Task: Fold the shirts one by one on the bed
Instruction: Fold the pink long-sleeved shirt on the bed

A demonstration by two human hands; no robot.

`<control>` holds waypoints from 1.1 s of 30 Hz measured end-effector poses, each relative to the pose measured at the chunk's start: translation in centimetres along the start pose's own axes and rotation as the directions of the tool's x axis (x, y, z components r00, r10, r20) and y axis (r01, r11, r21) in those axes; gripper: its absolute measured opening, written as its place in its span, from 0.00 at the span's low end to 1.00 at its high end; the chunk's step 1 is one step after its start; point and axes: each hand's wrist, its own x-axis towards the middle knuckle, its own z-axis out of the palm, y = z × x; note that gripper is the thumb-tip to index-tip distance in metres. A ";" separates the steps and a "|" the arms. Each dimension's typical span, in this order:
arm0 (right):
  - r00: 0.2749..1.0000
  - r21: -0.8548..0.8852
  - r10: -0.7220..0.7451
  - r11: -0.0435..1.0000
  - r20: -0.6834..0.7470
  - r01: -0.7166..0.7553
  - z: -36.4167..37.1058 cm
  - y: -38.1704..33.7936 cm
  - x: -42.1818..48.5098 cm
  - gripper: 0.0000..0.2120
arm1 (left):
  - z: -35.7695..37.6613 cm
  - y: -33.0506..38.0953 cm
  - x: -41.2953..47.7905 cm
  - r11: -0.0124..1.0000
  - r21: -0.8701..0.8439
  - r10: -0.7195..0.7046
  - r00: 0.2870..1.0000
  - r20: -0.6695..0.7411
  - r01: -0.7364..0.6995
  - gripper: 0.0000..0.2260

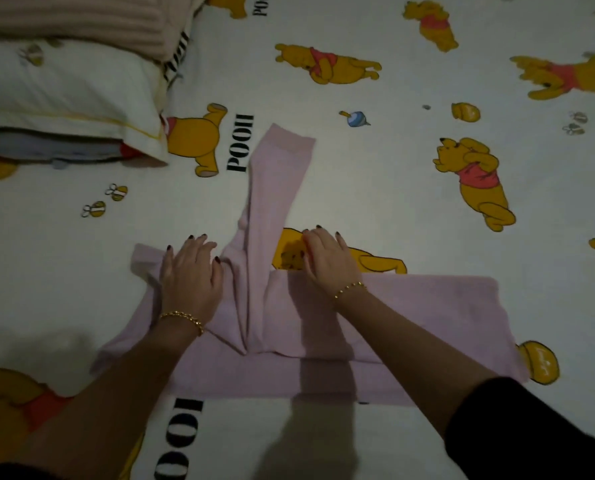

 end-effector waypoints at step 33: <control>0.951 0.028 -0.200 0.980 0.237 0.199 -11.9 0.3 2.0 0.08 | -3.3 4.3 2.2 0.866 -0.439 0.370 0.899 0.235 -0.242 0.13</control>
